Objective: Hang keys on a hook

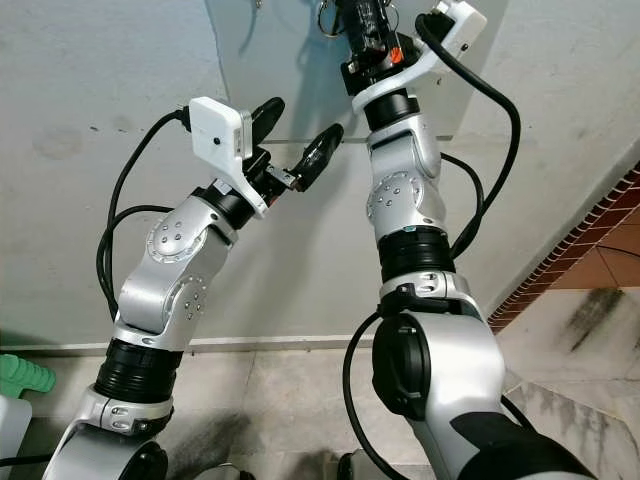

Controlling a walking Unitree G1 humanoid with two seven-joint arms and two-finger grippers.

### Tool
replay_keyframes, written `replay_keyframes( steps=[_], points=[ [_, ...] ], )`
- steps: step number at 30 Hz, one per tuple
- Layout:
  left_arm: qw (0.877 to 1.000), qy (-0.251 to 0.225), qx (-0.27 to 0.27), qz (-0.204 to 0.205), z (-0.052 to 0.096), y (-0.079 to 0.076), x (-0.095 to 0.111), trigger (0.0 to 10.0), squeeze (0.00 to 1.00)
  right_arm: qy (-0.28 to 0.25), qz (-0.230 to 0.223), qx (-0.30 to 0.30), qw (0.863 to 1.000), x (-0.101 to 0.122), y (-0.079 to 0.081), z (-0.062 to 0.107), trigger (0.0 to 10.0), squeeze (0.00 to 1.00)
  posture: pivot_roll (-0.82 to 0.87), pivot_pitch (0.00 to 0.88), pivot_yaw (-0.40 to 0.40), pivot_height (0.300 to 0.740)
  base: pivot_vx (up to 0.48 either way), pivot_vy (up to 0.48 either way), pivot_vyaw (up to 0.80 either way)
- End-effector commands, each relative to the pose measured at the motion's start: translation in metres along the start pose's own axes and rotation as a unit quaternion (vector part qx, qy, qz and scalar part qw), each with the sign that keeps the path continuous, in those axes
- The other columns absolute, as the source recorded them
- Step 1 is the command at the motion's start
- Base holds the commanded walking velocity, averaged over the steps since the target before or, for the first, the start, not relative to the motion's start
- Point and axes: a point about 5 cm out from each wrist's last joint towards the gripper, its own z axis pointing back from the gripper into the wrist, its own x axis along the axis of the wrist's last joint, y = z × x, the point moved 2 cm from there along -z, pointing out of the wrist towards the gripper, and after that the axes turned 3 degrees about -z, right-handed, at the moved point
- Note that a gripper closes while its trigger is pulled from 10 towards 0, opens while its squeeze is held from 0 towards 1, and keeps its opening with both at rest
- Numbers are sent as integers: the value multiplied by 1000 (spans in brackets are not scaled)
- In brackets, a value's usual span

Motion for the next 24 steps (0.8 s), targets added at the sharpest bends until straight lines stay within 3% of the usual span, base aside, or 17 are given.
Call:
replay_keyframes(
  steps=[1,12,13,14,20,23,24],
  points=[
    [1000,-1,0,-1,1,-2,2,10000,0,-7,-2,8,1000,3,2,-1,10000,1000,-17,164,-6,721,0,0,0],
    [1000,2,6,1,2,0,0,10000,0,16,17,7,1000,-7,2,8,10000,1000,-17,175,-9,721,0,0,0],
    [1000,3,7,1,3,0,-1,10000,0,23,21,6,999,-10,1,10,10000,886,-17,176,-10,721,0,0,0],
    [1000,4,9,2,4,0,-2,10000,0,31,25,4,999,-14,0,14,10000,0,-17,176,-10,721,0,0,0],
    [999,17,29,5,10,3,-13,10000,0,73,26,-7,997,-36,-6,46,10000,0,-17,184,-11,721,0,0,0],
    [998,40,52,9,20,7,-29,10000,0,96,30,-16,995,-45,-8,68,10000,0,-20,186,-7,721,0,0,0],
    [998,40,52,9,20,7,-29,10000,0,96,30,-16,995,-45,-8,68,10000,0,-20,186,-7,721,0,0,0]
  ],
)
